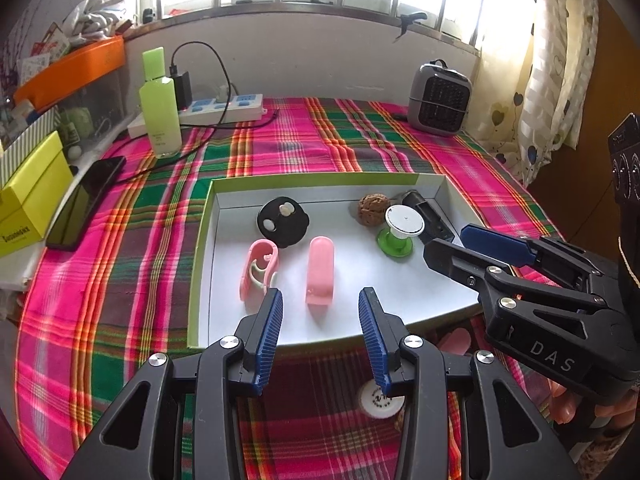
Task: Organize objects
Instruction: 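Withdraw both open tools from the box toward the remaining objects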
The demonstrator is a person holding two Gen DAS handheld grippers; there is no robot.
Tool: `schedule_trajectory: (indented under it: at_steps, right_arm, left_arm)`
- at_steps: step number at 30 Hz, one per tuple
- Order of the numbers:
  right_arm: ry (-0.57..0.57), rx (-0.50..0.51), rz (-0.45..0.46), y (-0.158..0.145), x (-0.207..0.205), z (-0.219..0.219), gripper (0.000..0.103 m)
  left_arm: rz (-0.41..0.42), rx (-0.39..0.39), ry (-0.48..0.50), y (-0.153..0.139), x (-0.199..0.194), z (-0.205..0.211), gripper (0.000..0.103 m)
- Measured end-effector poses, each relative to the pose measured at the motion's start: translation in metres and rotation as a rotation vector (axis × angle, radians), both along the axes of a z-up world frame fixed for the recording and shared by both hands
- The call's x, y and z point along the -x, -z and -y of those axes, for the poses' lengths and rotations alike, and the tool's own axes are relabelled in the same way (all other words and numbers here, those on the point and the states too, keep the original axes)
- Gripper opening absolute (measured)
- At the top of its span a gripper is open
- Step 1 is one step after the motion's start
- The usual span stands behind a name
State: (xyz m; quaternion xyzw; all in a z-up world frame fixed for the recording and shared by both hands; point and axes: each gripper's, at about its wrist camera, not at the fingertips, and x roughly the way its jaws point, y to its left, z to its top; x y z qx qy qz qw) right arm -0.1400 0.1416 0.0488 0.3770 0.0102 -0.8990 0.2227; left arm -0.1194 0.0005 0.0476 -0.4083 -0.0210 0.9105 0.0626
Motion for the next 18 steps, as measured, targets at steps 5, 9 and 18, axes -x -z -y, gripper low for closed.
schedule_trajectory:
  at_steps: [5,9,18]
  right_arm:
    - [0.013,0.001,-0.013,-0.002,-0.012,-0.003,0.044]
    - [0.012,-0.004,-0.024,-0.004,-0.022,-0.003,0.044]
    - [0.026,-0.022,-0.042,-0.001,-0.045,-0.006,0.044]
  left_arm:
    - [-0.005,-0.008,0.001,-0.002,-0.012,0.000,0.038]
    - [-0.008,-0.016,0.003,-0.003,-0.021,0.001,0.038]
    - [-0.012,-0.037,-0.009,-0.002,-0.037,0.007,0.038]
